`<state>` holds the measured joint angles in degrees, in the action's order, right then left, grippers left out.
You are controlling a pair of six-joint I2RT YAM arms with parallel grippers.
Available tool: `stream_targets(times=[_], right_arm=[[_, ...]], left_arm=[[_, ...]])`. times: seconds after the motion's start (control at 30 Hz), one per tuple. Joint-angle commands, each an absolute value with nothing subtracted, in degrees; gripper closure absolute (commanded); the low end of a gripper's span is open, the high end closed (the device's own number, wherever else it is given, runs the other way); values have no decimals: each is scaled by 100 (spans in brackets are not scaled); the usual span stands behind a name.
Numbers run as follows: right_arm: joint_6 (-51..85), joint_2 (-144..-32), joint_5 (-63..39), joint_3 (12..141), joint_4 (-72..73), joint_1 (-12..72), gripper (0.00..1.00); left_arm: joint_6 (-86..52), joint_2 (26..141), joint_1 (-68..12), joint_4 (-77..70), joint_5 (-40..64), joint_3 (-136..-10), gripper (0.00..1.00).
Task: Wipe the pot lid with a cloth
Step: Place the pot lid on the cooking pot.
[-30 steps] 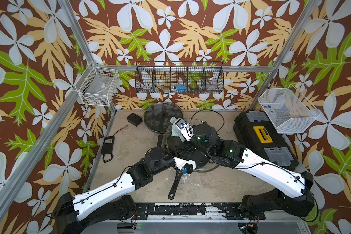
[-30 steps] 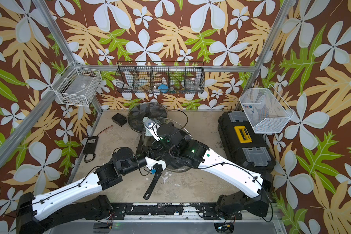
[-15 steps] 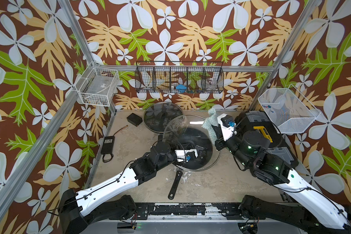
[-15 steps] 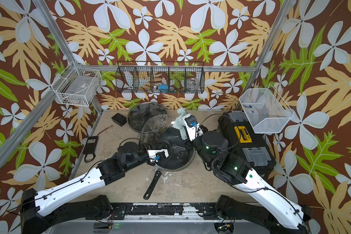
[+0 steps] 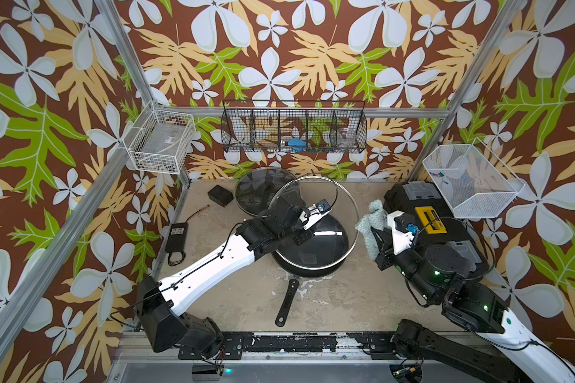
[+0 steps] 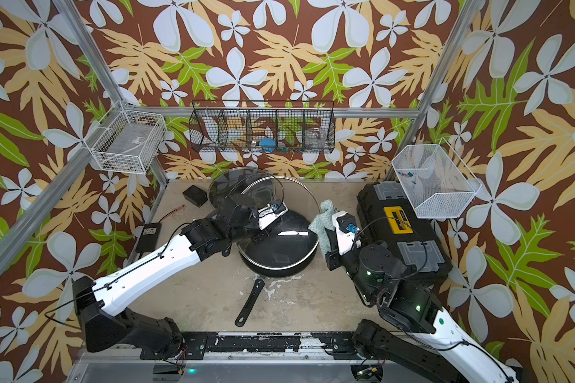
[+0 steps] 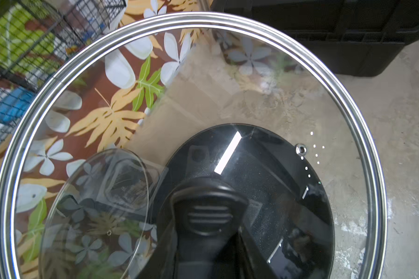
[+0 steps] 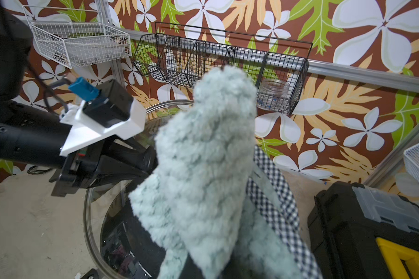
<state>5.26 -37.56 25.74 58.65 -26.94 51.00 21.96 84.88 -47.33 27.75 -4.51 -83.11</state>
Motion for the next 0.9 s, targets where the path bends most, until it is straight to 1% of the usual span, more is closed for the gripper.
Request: stream_targets(times=[0.0,0.33,0.53,0.87], right_arm=[[959,-3609,2624,5723,-3035,5098,100],[1100,-3390,2696,5441,-3273,5098,100],[1055,-3445,2654,5414,-3244,5098,100],[1108,-3410,2585,5289,-3212,5098,100]], left_arm=[[1578,8863,-4667,3103,-587,-8831,100],[781,10071,-4259,3916,42,-9898,100],[694,10753,-4230,4527,142,-10507,100],[650,11001,-4225,4420,318,-10290,100]])
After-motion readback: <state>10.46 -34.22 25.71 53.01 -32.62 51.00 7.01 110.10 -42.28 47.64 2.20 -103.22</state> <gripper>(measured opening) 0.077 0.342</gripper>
